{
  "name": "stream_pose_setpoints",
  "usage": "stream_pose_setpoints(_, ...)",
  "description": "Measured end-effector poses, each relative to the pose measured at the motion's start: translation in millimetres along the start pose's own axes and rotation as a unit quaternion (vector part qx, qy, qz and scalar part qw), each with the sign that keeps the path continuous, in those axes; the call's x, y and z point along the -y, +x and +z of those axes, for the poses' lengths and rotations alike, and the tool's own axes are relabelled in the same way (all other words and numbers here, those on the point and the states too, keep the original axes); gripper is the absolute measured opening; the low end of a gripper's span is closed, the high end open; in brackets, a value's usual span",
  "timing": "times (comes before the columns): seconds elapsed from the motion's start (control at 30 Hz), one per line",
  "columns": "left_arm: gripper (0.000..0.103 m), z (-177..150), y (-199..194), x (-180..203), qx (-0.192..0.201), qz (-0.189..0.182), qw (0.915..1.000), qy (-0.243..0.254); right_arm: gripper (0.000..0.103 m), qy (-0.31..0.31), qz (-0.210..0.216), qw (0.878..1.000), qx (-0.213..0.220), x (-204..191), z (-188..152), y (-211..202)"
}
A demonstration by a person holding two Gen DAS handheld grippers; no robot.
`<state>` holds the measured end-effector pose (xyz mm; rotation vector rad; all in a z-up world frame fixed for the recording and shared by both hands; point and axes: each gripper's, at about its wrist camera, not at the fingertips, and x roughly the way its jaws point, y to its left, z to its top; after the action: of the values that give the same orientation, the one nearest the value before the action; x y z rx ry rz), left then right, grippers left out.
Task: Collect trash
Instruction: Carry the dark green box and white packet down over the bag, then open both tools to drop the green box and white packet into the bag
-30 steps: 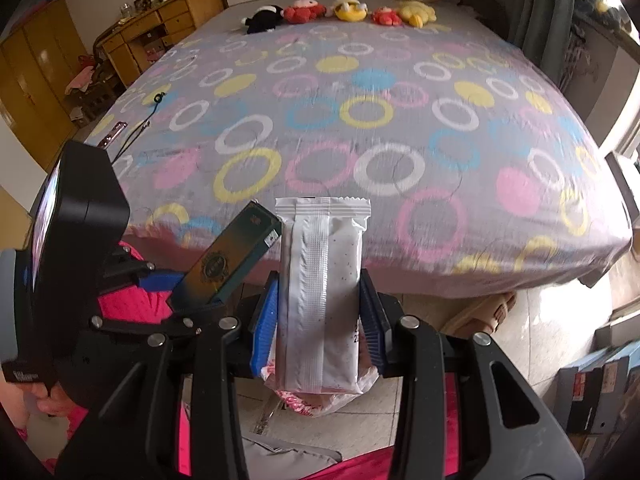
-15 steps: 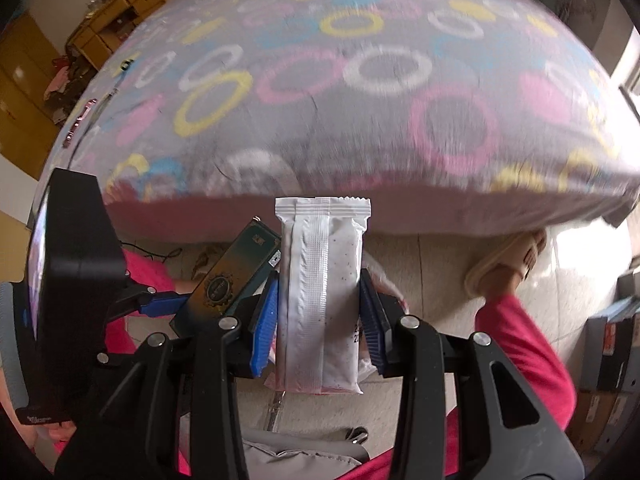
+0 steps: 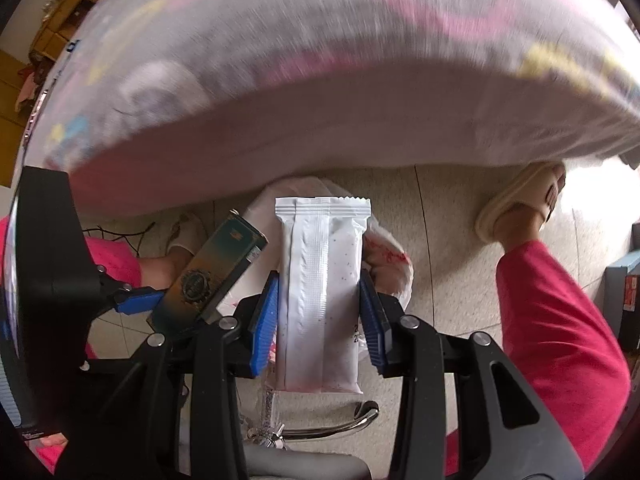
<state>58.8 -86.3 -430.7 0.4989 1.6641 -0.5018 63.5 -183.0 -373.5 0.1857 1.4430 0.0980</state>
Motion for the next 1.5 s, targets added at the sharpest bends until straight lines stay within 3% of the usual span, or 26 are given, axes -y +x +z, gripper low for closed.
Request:
stream_pose_setpoints(0.47,0.036,18,62,4,-0.081,0.023,0.9964,0.012,0.038,0.041,0.009,0.996,-0.083,29,3,85)
stream_pose_setpoints(0.8,0.036,28,91,-1,-0.120,0.006,0.9927,0.006,0.038,0.085,0.026,0.989,-0.120,45,3,127)
stream_pose_setpoints(1.17,0.036,33,106,-8,-0.135,-0.020,0.9905,-0.014,0.038,0.084,0.029,0.987,-0.137,38,3,140)
stream_pose_setpoints(1.27,0.040,36,106,-8,-0.136,-0.026,0.9903,-0.016,0.038,0.085,0.029,0.987,-0.137,39,4,142)
stream_pose_setpoints(1.3,0.051,37,105,-8,-0.137,-0.030,0.9899,-0.018,0.039,0.085,0.028,0.986,-0.137,39,4,143)
stream_pose_setpoints(1.37,0.058,38,104,-7,-0.135,-0.029,0.9903,-0.017,0.043,0.091,0.029,0.986,-0.138,41,3,143)
stream_pose_setpoints(1.5,0.064,37,104,-7,-0.138,-0.019,0.9901,-0.018,0.045,0.095,0.024,0.986,-0.135,45,4,141)
